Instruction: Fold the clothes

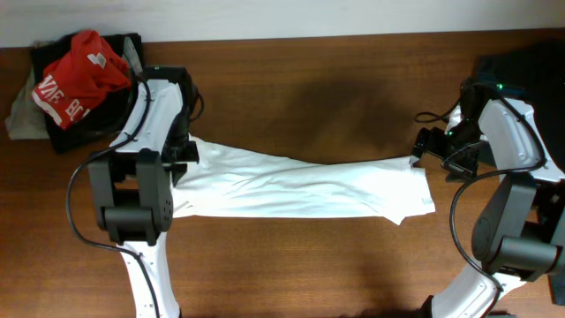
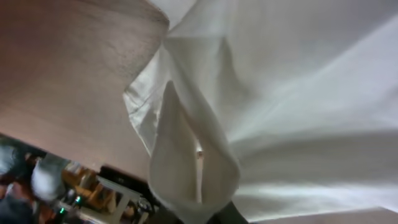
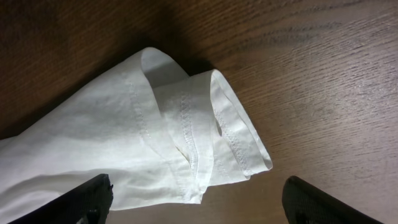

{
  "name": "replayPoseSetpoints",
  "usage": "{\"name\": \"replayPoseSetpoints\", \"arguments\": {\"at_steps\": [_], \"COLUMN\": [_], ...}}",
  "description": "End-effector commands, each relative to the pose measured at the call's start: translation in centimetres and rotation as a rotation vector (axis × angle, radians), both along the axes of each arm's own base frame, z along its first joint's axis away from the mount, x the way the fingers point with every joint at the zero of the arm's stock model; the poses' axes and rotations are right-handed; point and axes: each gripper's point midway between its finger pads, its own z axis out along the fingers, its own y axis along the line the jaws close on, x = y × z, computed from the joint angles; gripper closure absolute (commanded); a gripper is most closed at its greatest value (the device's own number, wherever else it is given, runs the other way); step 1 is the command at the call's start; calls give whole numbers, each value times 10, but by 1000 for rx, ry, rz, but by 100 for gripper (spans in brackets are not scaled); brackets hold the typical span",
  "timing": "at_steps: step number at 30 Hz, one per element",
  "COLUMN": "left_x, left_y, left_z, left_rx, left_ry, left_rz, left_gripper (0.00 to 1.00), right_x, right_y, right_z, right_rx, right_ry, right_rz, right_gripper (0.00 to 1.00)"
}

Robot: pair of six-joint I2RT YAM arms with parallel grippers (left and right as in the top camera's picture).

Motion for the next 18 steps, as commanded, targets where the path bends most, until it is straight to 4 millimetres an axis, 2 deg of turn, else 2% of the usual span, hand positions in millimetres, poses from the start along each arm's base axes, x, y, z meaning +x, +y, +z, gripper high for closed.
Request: {"name": "replayPoseSetpoints", "arguments": {"at_steps": [1, 2, 3, 6, 8, 10, 13, 15, 16, 17, 18], "left_x": [-13, -17, -20, -19, -10, 4, 22, 35, 43, 46, 47], "left_y": [20, 22, 24, 30, 32, 32, 26, 8, -13, -32, -45], "left_z": [-5, -7, -8, -1, 10, 31, 54, 56, 52, 48, 43], "left_rx": [110, 111, 112, 149, 171, 167, 133, 22, -102, -210, -279], "left_ry": [10, 22, 36, 7, -52, -149, -280, -337, -353, -355, -349], "left_rz": [34, 40, 45, 83, 94, 99, 91, 36, -22, -60, -82], "left_gripper": [85, 78, 75, 74, 73, 69, 68, 66, 65, 65, 65], "right_x": [6, 6, 6, 6, 7, 7, 11, 13, 12, 11, 9], "right_y": [0, 0, 0, 2, 4, 10, 30, 43, 50, 58, 63], "right_z": [11, 11, 11, 11, 12, 13, 17, 19, 18, 17, 15], "right_rx": [-11, -10, -10, -2, 13, 46, 147, 170, 169, 167, 160], "right_ry": [-38, -37, -37, -39, -43, -47, -86, -95, -93, -88, -80], "right_rz": [1, 1, 1, 1, 0, -2, 69, 109, 140, 176, 195], "right_gripper": [9, 9, 10, 10, 9, 12, 19, 28, 47, 60, 68]}}
